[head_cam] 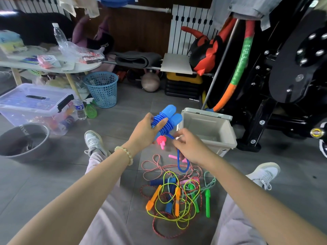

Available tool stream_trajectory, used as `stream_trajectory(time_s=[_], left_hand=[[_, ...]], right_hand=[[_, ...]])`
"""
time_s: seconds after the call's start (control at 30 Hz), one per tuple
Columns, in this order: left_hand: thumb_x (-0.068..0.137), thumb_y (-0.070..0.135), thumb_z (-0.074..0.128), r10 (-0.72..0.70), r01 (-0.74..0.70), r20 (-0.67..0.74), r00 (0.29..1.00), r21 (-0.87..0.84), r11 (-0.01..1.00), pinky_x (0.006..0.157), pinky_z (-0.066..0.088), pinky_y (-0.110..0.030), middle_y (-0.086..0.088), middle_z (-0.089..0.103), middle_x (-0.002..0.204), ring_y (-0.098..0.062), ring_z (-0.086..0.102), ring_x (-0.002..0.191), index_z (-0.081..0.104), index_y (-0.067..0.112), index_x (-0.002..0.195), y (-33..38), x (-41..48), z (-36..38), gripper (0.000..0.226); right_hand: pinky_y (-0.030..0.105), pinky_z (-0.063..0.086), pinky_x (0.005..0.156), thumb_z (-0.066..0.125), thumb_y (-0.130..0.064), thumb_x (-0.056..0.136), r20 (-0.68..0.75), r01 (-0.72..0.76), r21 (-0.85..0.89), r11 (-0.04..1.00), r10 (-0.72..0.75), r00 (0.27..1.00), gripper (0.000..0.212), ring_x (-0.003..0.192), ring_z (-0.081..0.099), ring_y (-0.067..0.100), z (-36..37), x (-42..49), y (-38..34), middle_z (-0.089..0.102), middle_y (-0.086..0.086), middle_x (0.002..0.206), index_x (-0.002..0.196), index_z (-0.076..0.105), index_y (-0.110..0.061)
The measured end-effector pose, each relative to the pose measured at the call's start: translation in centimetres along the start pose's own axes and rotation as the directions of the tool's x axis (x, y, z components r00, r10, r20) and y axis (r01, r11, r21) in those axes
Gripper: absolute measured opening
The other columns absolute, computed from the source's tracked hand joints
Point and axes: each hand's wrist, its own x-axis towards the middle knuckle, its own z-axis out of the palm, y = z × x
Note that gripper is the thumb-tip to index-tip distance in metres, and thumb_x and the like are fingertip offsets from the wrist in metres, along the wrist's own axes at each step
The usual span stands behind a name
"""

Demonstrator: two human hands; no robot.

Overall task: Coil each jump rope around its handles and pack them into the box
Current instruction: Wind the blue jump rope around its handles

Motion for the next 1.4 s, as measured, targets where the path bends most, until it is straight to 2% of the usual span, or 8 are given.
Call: stream_trajectory(time_s=[0.27, 0.4, 0.57, 0.7, 0.97, 1.13, 1.3, 1.4], left_hand=[[0.100, 0.037, 0.036, 0.093, -0.097, 0.099, 0.991, 0.032, 0.995, 0.039, 0.042, -0.024, -0.008, 0.050, 0.072, -0.022, 0.050, 0.052, 0.040, 0.017, 0.083, 0.4, -1.7, 1.3, 0.027], [0.103, 0.038, 0.021, 0.018, 0.001, 0.098, 0.995, -0.191, 0.982, 0.040, 0.043, -0.022, -0.009, 0.055, 0.068, -0.018, 0.053, 0.047, 0.051, 0.009, 0.099, 1.7, -2.3, 1.4, 0.042], [0.100, 0.044, 0.032, -0.010, 0.123, 0.266, 0.964, -0.414, 0.902, 0.088, 0.050, -0.059, -0.017, 0.057, 0.091, -0.029, 0.059, 0.081, 0.040, 0.011, 0.094, 1.6, -2.3, 0.5, 0.035], [0.101, 0.033, 0.037, 0.024, 0.261, 0.390, 0.920, -0.660, 0.705, 0.067, 0.060, -0.039, -0.009, 0.068, 0.090, -0.026, 0.070, 0.075, 0.036, 0.016, 0.101, 2.0, -3.2, 0.4, 0.017], [0.101, 0.030, 0.040, 0.139, 0.023, 0.246, 0.959, -0.559, 0.829, 0.076, 0.041, -0.044, -0.012, 0.055, 0.091, -0.029, 0.055, 0.080, 0.044, 0.026, 0.097, 2.4, -3.2, 0.4, 0.007], [0.101, 0.019, 0.041, 0.237, -0.184, 0.065, 0.969, -0.451, 0.873, 0.063, 0.046, -0.016, -0.019, 0.049, 0.101, -0.006, 0.054, 0.068, 0.052, 0.024, 0.090, 2.3, -3.3, 0.7, 0.016], [0.097, 0.017, 0.050, 0.310, -0.278, 0.017, 0.951, -0.395, 0.876, 0.075, 0.050, -0.022, -0.017, 0.050, 0.113, -0.034, 0.060, 0.090, 0.056, 0.033, 0.089, 1.8, -3.7, 0.7, 0.019], [0.095, 0.013, 0.055, 0.322, -0.273, 0.033, 0.946, -0.455, 0.848, 0.066, 0.049, -0.019, -0.011, 0.044, 0.109, -0.024, 0.057, 0.080, 0.051, 0.033, 0.096, 1.8, -4.4, 0.7, 0.021]], right_hand=[[0.034, 0.051, 0.064, 0.052, -0.004, 0.093, -0.112, 0.229, 0.282, 0.932, -0.205, 0.972, 0.011, 0.052, 0.054, 0.010, -1.6, 0.4, -2.3, 0.060, 0.002, 0.065, 0.086, 0.058, -0.010], [0.020, 0.048, 0.061, 0.049, -0.005, 0.095, -0.146, 0.309, 0.388, 0.868, -0.273, 0.951, 0.012, 0.054, 0.050, 0.010, -1.8, 0.7, -2.4, 0.055, 0.001, 0.066, 0.090, 0.059, -0.007], [0.021, 0.044, 0.062, 0.048, -0.005, 0.095, -0.168, 0.343, 0.483, 0.806, -0.299, 0.939, 0.018, 0.056, 0.046, 0.011, -2.3, 0.4, -2.0, 0.054, 0.001, 0.067, 0.082, 0.058, -0.013], [0.021, 0.046, 0.064, 0.049, -0.007, 0.095, -0.135, 0.351, 0.452, 0.821, -0.326, 0.936, 0.012, 0.059, 0.048, 0.011, -2.4, -0.2, -1.6, 0.055, 0.001, 0.067, 0.087, 0.056, -0.012], [0.019, 0.050, 0.052, 0.060, -0.007, 0.089, -0.242, 0.342, 0.437, 0.832, -0.257, 0.936, 0.009, 0.050, 0.055, 0.009, -1.8, -0.5, -0.5, 0.060, -0.005, 0.056, 0.087, 0.052, -0.005], [0.030, 0.056, 0.061, 0.064, -0.020, 0.087, -0.327, 0.365, 0.367, 0.856, -0.248, 0.912, 0.017, 0.054, 0.061, 0.014, -1.7, -0.4, -0.6, 0.064, 0.000, 0.058, 0.083, 0.061, -0.003], [0.026, 0.047, 0.052, 0.060, -0.024, 0.091, -0.434, 0.361, 0.277, 0.891, -0.219, 0.874, 0.026, 0.046, 0.056, 0.011, -1.4, -0.6, -1.0, 0.058, 0.024, 0.066, 0.081, 0.059, 0.000], [0.021, 0.045, 0.050, 0.065, -0.024, 0.087, -0.465, 0.340, 0.278, 0.899, -0.183, 0.866, 0.019, 0.047, 0.051, 0.007, -1.4, -0.2, -1.1, 0.051, 0.006, 0.059, 0.080, 0.053, -0.011]])
